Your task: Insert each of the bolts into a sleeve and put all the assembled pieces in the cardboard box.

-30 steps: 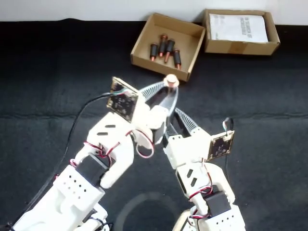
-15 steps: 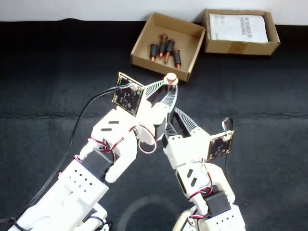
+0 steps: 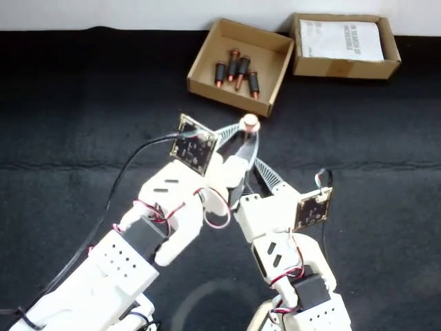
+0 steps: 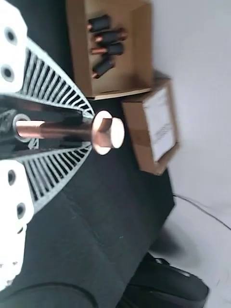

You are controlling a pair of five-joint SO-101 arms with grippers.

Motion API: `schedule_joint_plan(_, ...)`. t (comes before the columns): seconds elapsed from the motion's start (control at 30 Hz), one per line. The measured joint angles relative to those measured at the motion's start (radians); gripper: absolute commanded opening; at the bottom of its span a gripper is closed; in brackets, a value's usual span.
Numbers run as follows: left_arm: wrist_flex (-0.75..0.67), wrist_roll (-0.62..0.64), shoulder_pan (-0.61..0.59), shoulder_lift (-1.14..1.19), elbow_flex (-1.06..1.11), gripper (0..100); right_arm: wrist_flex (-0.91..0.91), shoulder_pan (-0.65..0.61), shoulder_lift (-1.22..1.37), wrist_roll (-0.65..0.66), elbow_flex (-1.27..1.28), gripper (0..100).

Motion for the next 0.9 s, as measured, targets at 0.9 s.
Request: schedule_joint_plan(0.9,0.457,0.081,-0.129,-0.015,0.037,32,0.002,0.032,0.005,0.006,0.003,0.7)
